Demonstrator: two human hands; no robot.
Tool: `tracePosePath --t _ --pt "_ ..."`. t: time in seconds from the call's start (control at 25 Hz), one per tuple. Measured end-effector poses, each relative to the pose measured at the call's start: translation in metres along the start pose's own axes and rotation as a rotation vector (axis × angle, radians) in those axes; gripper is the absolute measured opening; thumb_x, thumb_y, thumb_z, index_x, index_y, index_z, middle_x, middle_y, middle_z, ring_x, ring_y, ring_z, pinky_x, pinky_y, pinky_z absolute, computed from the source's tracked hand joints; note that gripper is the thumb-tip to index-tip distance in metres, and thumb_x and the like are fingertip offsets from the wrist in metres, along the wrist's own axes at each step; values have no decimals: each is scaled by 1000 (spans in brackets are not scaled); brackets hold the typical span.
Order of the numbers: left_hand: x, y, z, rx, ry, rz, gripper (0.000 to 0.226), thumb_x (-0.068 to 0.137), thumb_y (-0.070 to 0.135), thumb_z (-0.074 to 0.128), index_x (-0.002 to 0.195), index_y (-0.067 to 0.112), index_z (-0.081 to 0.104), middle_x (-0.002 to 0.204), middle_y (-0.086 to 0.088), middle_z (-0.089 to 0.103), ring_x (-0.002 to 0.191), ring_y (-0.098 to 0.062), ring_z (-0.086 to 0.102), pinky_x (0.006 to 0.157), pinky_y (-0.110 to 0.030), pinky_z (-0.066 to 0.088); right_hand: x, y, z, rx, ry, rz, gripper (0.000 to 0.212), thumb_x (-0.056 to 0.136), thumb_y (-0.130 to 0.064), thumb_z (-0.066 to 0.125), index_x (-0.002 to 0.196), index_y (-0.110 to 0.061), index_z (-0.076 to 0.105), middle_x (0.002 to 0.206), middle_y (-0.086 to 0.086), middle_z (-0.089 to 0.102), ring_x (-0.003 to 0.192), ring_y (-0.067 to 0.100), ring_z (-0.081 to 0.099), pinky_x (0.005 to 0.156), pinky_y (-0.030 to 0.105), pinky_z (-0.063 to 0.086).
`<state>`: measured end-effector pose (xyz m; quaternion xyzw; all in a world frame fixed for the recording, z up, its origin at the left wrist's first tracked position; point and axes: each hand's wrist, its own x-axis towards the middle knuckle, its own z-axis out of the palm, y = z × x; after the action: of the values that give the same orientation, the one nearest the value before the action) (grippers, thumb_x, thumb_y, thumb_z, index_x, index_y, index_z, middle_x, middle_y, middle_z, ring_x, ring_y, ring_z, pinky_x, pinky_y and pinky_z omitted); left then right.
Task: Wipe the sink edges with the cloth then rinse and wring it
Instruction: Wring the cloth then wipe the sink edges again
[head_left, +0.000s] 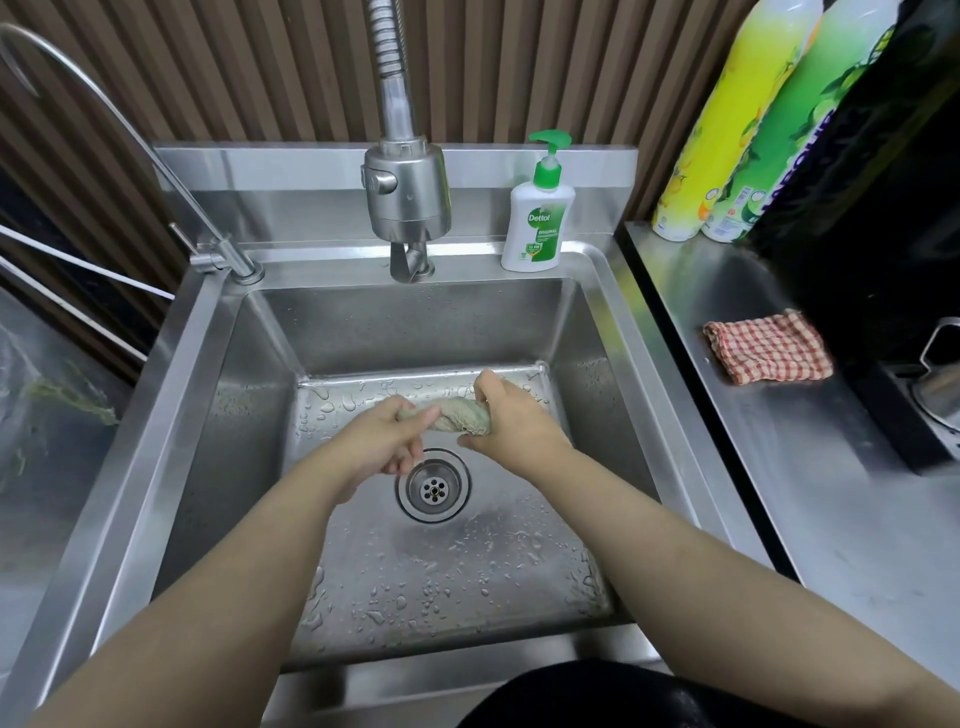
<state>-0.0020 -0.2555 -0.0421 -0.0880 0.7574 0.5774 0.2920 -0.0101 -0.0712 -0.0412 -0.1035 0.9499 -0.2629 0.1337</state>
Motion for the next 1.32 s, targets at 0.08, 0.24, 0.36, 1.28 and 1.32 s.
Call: tracePosePath --t 0.08,0.24,0.36,1.28,1.32 --pt "1 1 -3 -93 72 146 13 88 24 60 93 21 49 80 -7 56 64 -14 51 58 -24 41 -8 0 -7 226 -128 32 39 81 -43 68 92 -17 41 82 -3 52 74 16 48 65 31 38" --pt "-5 3 -14 -269 -27 380 26 86 -3 56 101 19 52 97 -5 57 83 -15 54 74 -25 50 -21 -1 -16 698 -391 173 48 94 -58 32 109 -21 60 68 -3 62 63 4 58 63 17 43" --pt "-10 9 -1 -487 19 341 35 79 6 63 109 17 50 94 -1 66 86 -13 64 78 -29 54 -21 -7 -14 859 -363 235 43 94 -50 42 123 -21 58 89 -6 67 79 2 61 68 18 41" --pt "-9 34 17 -28 354 541 21 93 30 51 76 37 40 70 -4 42 64 -18 43 61 -35 39 -27 -24 -29 1296 147 146 26 85 -6 65 96 -17 45 85 3 61 74 17 60 62 27 48" --pt "-9 35 18 -37 360 535 19 92 31 52 77 38 42 71 -5 46 65 -19 46 61 -36 41 -28 -23 -30 1323 140 141 30 85 -4 65 104 -19 46 90 4 62 76 18 61 65 28 50"
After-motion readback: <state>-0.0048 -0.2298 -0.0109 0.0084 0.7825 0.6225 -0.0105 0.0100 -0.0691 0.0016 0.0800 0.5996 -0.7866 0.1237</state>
